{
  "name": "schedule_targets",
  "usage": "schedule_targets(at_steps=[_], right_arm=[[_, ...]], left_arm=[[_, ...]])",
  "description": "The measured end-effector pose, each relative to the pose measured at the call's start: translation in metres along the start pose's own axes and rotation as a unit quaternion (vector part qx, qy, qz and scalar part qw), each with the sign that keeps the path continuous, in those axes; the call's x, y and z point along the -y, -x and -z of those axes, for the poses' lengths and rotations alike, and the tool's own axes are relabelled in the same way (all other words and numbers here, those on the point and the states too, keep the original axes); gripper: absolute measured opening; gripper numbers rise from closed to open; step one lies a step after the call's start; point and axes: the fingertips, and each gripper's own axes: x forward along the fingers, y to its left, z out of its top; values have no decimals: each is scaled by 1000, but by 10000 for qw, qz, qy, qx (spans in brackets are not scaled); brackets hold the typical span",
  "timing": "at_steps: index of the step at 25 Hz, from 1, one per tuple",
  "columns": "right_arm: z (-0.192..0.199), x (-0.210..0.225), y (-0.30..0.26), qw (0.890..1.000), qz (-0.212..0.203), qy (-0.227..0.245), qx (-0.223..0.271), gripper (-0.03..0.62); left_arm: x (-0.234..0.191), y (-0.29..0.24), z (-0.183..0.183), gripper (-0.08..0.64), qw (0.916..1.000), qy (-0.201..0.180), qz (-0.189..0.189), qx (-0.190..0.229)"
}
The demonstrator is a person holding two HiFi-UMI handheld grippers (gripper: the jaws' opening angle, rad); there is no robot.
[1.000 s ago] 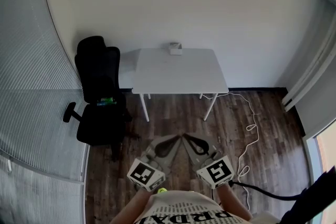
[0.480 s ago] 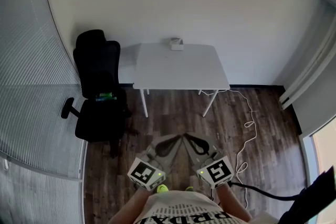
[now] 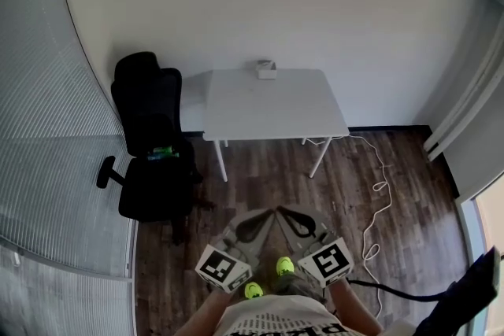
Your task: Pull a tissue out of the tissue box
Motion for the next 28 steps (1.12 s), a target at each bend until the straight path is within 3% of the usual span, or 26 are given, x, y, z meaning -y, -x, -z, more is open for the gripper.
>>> schedule_targets(at_steps=[13,28], right_arm=[[21,76,-18,9995,-209,-220,-95,8],[40,194,-30,9984,-518,-193,-110,8]], left_arm=[[-28,-72,14,-11,9991,-48,-270,-312],[-57,-190,24,-11,9983,-29,-510,-274]])
